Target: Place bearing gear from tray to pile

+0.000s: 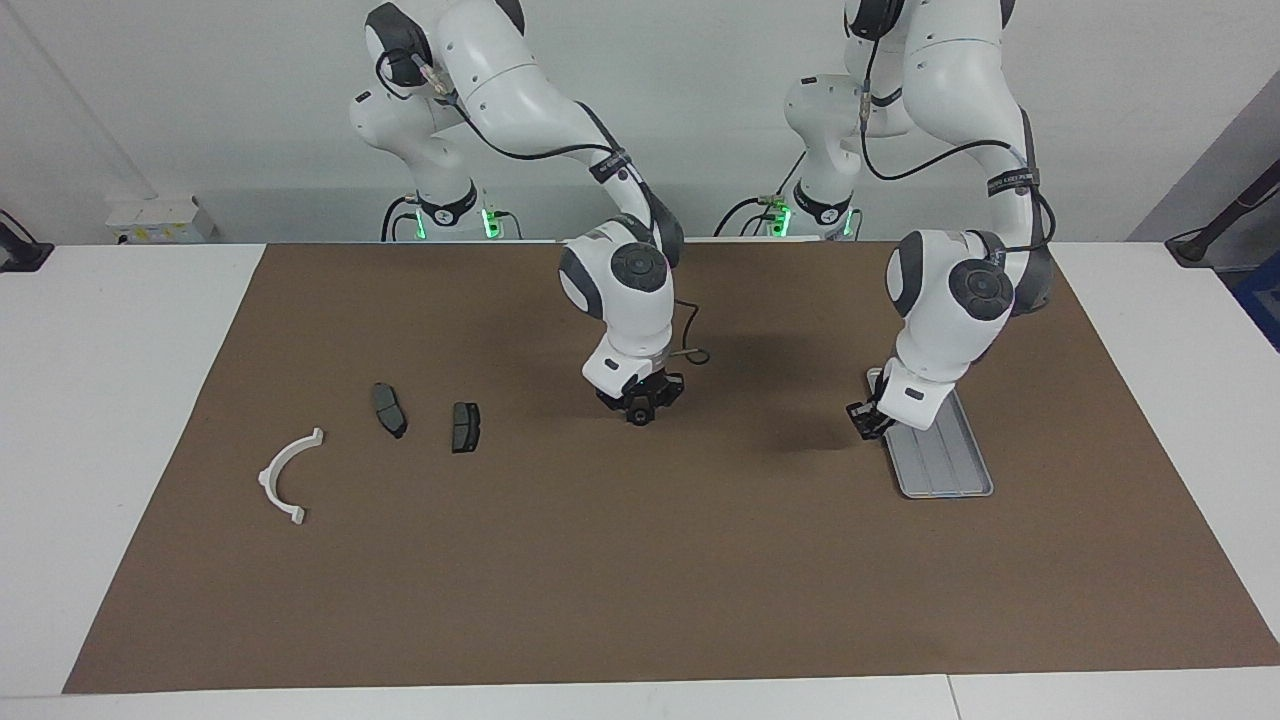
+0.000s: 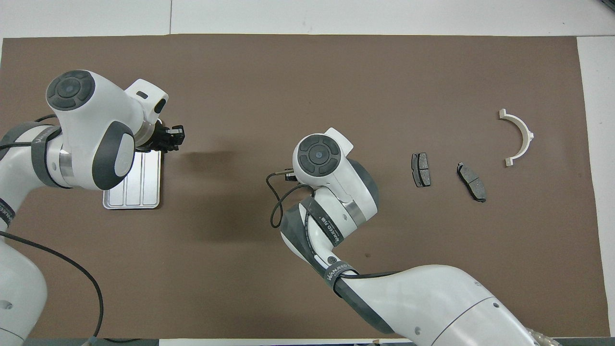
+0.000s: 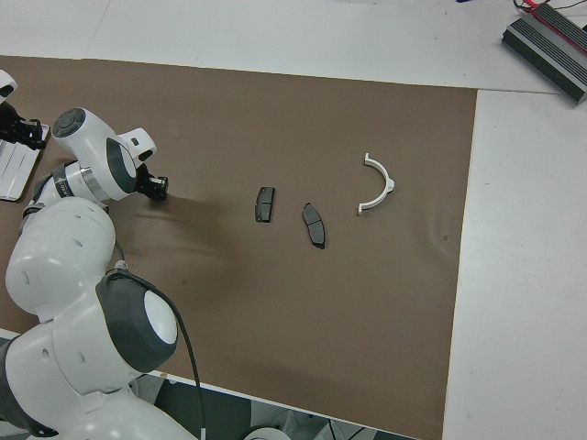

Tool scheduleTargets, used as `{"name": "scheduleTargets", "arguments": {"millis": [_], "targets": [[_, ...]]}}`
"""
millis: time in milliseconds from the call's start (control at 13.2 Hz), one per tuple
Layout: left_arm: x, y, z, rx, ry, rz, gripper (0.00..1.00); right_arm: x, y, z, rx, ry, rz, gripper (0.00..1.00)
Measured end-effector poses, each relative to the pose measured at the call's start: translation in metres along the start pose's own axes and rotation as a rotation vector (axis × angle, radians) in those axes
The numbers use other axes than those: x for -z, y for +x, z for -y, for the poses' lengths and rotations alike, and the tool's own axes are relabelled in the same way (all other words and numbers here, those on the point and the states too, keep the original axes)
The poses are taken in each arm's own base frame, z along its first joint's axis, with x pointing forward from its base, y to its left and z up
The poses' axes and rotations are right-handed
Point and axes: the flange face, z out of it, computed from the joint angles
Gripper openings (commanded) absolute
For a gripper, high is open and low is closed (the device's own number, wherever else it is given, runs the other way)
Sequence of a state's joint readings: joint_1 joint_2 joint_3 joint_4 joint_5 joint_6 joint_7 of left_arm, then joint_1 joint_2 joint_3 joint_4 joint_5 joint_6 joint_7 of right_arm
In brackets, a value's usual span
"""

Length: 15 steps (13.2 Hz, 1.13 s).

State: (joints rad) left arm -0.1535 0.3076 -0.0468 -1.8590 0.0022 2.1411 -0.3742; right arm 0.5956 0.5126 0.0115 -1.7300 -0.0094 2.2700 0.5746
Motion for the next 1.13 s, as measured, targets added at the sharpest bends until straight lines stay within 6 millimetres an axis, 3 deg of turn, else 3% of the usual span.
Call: {"name": "scheduleTargets", "arguments": {"millis": [151, 227, 454, 605, 680, 756, 907, 983, 1134], "targets": [[0.002, -0.010, -0.024, 0.021, -0.001, -0.003, 0.11, 0.006, 0.009, -0.012, 0.043, -0.011, 0.005, 0.00], [0.003, -0.019, -0.045, 0.035, -0.002, -0.005, 0.11, 0.020, 0.025, -0.034, 0.072, -0.026, 0.026, 0.00], [0.021, -0.047, -0.112, 0.070, -0.014, -0.024, 0.11, 0.102, 0.082, -0.140, 0.106, -0.025, 0.028, 0.00], [0.040, -0.068, -0.158, 0.089, -0.034, -0.036, 0.11, 0.154, 0.097, -0.222, 0.132, -0.020, -0.001, 0.00], [0.046, -0.082, -0.185, 0.105, -0.044, -0.042, 0.11, 0.169, 0.101, -0.265, 0.153, -0.021, -0.011, 0.00], [0.046, -0.098, -0.217, 0.125, -0.052, -0.045, 0.11, 0.177, 0.104, -0.308, 0.171, -0.023, -0.020, 0.00], [0.035, -0.120, -0.277, 0.149, -0.070, -0.047, 0.11, 0.176, 0.105, -0.373, 0.198, -0.027, -0.016, 0.00], [0.027, -0.123, -0.300, 0.160, -0.077, -0.047, 0.11, 0.172, 0.105, -0.395, 0.211, -0.028, -0.015, 0.00], [0.011, -0.125, -0.324, 0.161, -0.080, -0.044, 0.11, 0.156, 0.103, -0.421, 0.224, -0.033, -0.030, 0.00]]}}
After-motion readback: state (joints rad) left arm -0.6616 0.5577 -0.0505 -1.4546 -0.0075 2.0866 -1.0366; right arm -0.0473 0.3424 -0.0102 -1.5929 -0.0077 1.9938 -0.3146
